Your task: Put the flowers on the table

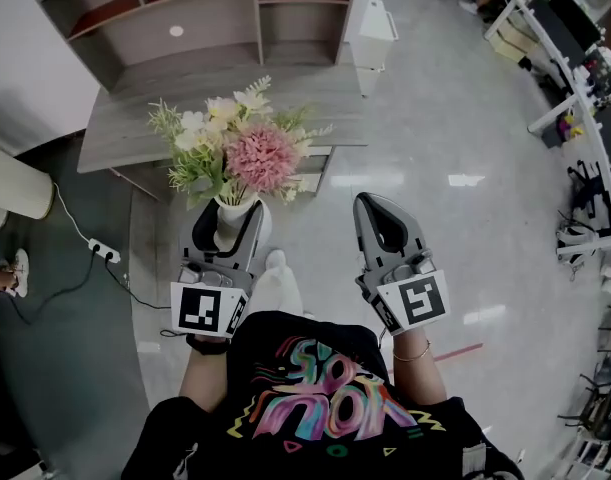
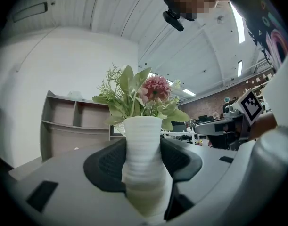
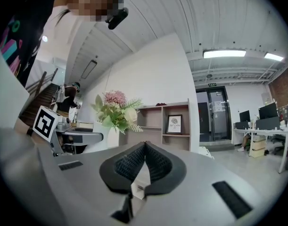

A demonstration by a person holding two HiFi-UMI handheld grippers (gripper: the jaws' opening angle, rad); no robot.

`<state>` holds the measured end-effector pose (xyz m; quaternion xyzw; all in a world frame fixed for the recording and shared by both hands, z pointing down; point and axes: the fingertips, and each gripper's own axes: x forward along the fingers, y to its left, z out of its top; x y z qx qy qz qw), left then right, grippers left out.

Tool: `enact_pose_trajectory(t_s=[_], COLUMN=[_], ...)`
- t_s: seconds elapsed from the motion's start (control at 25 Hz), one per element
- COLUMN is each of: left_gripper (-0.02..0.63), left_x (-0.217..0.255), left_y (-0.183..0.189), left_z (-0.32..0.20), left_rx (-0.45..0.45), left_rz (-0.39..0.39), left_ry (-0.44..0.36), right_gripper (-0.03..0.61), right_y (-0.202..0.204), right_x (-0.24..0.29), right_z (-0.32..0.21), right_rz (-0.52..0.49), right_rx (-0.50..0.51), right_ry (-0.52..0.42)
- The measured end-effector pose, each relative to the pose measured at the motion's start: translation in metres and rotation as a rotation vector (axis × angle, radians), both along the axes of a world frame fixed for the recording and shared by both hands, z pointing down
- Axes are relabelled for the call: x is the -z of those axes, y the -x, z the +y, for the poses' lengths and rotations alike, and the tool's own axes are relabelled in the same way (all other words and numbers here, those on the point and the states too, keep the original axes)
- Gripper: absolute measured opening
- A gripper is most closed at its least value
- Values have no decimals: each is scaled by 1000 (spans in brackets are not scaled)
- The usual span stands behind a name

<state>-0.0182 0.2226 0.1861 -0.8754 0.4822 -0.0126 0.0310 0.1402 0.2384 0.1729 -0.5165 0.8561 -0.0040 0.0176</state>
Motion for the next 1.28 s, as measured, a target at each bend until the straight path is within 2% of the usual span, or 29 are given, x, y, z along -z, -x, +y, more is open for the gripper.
enact_pose_trajectory(t_s=[0.04, 0.16, 0.28, 0.4, 0.52, 0.6, 0.72, 0.92, 1.08, 1.28], left_gripper=[239, 239, 239, 239, 239, 239, 239, 239, 239, 239], left_x=[-12, -82, -112, -141, -166, -173, -175, -176, -175, -170], left_y=[18, 65, 78, 97, 111, 115, 117, 119, 122, 123], left_z=[-26, -83, -120, -151, -170, -176, -177, -175, -181, -177], left_rx=[-7, -16, -30, -49, -60, -64, -66, -65, -43, -9], left_rz=[4, 28, 37, 47, 53, 55, 49, 35, 92, 103], left_ry=[2, 3, 5, 5, 11, 17, 29, 62, 68, 64], right_gripper=[15, 15, 15, 15, 15, 15, 15, 15, 15, 15], right_y=[17, 56, 71, 92, 104, 107, 113, 115, 121, 124], right_x=[-12, -92, -107, -133, -163, -175, -169, -171, -180, -179], right_z=[-25, -76, -116, -147, -165, -169, -167, -163, -171, -172], right_rz=[11, 89, 59, 70, 106, 130, 97, 76, 74, 72], right_rx=[-9, -21, -43, -56, -70, -76, -59, -73, -74, -29], right_ry=[11, 86, 28, 16, 67, 101, 56, 99, 123, 123])
